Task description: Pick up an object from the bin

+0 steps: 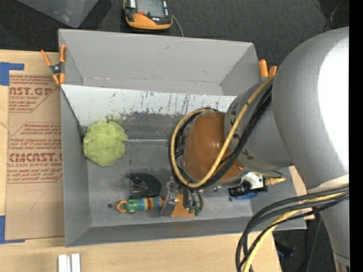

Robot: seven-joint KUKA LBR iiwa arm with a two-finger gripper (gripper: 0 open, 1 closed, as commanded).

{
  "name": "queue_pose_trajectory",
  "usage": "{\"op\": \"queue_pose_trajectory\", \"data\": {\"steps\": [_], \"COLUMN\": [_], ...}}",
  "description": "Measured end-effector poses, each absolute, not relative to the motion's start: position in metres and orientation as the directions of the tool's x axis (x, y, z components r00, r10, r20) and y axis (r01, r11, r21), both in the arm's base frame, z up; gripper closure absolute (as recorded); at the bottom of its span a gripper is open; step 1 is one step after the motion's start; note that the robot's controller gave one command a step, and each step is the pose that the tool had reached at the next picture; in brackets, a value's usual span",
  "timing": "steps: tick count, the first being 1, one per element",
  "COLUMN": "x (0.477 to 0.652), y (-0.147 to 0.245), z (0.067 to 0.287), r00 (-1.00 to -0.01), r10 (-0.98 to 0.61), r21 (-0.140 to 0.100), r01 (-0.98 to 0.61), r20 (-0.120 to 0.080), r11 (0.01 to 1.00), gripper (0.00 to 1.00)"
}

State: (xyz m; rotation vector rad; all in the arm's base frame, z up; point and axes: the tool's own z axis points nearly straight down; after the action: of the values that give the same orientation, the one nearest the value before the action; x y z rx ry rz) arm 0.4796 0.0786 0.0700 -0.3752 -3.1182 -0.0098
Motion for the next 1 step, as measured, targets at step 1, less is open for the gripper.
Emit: {"op": "queue_pose_trajectory", "data": {"steps": [1], "x": [0.4793], "y": [0.0791], "z": [0.1533], "r00": [-0.972], "r10": [0.236], "r21": [0.006], "r01": [0.236], "r20": [0.003], "r11": [0.972], "gripper": [1.0]}}
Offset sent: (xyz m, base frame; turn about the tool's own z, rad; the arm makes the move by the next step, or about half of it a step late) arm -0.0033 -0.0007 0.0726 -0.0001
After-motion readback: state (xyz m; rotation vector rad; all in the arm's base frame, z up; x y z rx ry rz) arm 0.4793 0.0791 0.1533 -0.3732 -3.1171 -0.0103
